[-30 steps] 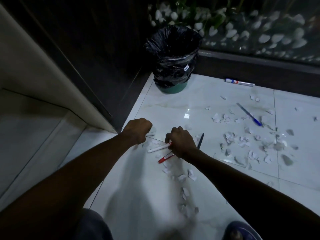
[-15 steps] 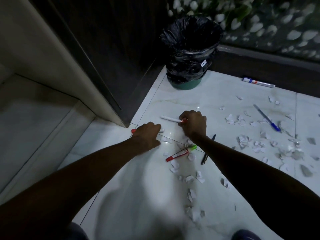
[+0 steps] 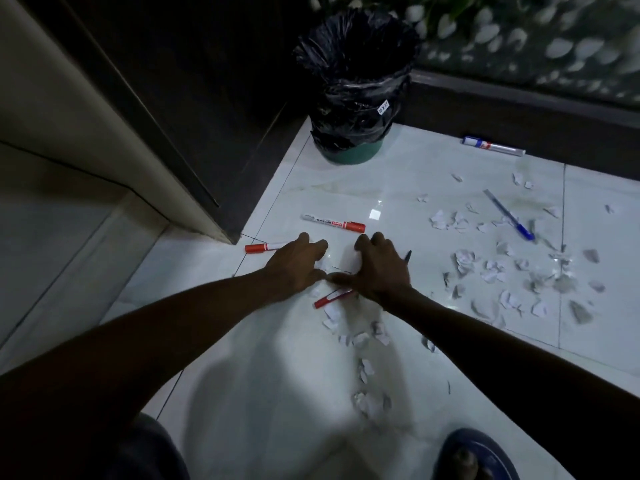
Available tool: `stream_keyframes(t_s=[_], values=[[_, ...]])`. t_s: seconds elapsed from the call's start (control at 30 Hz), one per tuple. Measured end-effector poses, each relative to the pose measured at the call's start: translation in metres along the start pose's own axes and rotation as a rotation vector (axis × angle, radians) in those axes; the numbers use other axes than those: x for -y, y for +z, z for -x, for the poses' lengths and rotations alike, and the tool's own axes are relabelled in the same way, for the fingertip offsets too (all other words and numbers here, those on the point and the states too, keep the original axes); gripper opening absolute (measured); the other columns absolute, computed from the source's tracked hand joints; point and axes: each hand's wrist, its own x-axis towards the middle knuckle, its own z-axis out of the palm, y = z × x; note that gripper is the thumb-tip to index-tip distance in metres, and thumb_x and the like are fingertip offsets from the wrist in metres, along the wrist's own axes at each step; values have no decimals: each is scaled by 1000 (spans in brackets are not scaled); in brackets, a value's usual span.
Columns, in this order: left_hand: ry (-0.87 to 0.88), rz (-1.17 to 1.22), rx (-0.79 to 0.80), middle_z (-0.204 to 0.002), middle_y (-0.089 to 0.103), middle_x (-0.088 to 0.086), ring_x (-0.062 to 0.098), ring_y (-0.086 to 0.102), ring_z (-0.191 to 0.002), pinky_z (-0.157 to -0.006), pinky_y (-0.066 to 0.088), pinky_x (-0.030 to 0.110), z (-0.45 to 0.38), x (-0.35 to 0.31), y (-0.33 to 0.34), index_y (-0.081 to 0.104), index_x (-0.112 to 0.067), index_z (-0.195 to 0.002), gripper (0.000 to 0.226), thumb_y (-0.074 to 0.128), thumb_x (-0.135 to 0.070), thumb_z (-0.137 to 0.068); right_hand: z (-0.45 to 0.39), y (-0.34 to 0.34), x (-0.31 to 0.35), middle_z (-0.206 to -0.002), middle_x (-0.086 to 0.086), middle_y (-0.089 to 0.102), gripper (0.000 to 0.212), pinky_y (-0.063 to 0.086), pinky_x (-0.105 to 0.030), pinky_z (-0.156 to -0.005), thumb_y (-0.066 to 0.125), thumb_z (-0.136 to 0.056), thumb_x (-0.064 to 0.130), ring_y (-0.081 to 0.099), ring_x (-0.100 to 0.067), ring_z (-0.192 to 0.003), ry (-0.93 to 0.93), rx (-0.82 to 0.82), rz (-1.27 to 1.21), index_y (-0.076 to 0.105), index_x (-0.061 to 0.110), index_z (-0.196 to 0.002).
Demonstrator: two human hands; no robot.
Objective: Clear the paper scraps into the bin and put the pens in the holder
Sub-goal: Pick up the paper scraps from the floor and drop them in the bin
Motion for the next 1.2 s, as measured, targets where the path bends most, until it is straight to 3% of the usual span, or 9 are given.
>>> stream_keyframes(t_s=[0.23,0.33,0.5,0.6,0.73,0.87,0.97,1.07,1.2], values=[[37,-39,136,-73,58,1,26,61,-74,-64,52,34,-18,-7,-6,55,-19,-68,18,72,-20,-73,0,10,16,-108,-8,64,20,49,-37,-78,73,-87,15,61,-29,-101,-152,65,-42,68,17,-106],[34,-92,173,-74,64,9,27,59,-74,-64,50,33,-15,-7,-12,61,-10,-67,13,73,-11,-67,-5,5,11,-101,-7,72,17,55,-38,-81,71,-84,3,67,-27,-97,-185,74,-81,76,15,-94],[176,-68,196,-88,49,-3,20,54,-81,-62,39,31,0,-9,-9,56,-16,-108,43,78,-11,-72,-4,-12,-8,-93,-4,75,18,58,-43,-78,71,-80,0,69,-25,-90,-195,71,-103,76,18,-85],[244,-151,266,-100,38,-1,22,55,-81,-62,38,29,1,-13,1,47,-26,-127,64,81,-24,-73,12,-13,-17,-100,-3,70,21,58,-41,-78,71,-84,4,67,-23,-95,-216,116,-12,74,20,-98],[241,-158,281,-98,41,1,22,53,-81,-59,40,31,-2,-22,6,55,-21,-109,66,91,-39,-57,32,-8,-21,-106,-7,63,38,54,-33,-74,68,-84,-2,64,-24,-94,-258,123,43,71,18,-117],[149,-113,301,-84,67,5,22,63,-79,-71,56,38,0,-35,9,68,-10,-77,36,92,-19,-52,54,2,-20,-103,-10,62,34,57,-38,-79,64,-82,-5,64,-29,-91,-244,90,35,74,13,-109],[66,-35,304,-68,73,9,23,71,-64,-63,59,32,0,-40,9,68,-10,-61,17,83,-4,-55,70,8,-19,-100,-10,61,25,56,-37,-76,62,-87,-3,62,-28,-87,-233,68,1,74,11,-104],[18,16,277,-64,73,11,24,72,-62,-57,56,27,4,-41,8,74,-5,-62,5,75,-1,-60,83,15,-19,-98,-10,59,15,54,-36,-73,60,-92,1,60,-27,-84,-180,32,-29,71,10,-95],[-52,-6,234,-57,70,16,24,70,-54,-56,62,39,7,-39,6,73,1,-63,8,76,-5,-58,96,20,-27,-93,-8,57,17,55,-40,-70,57,-87,-2,59,-29,-81,-101,36,-30,65,13,-86]])
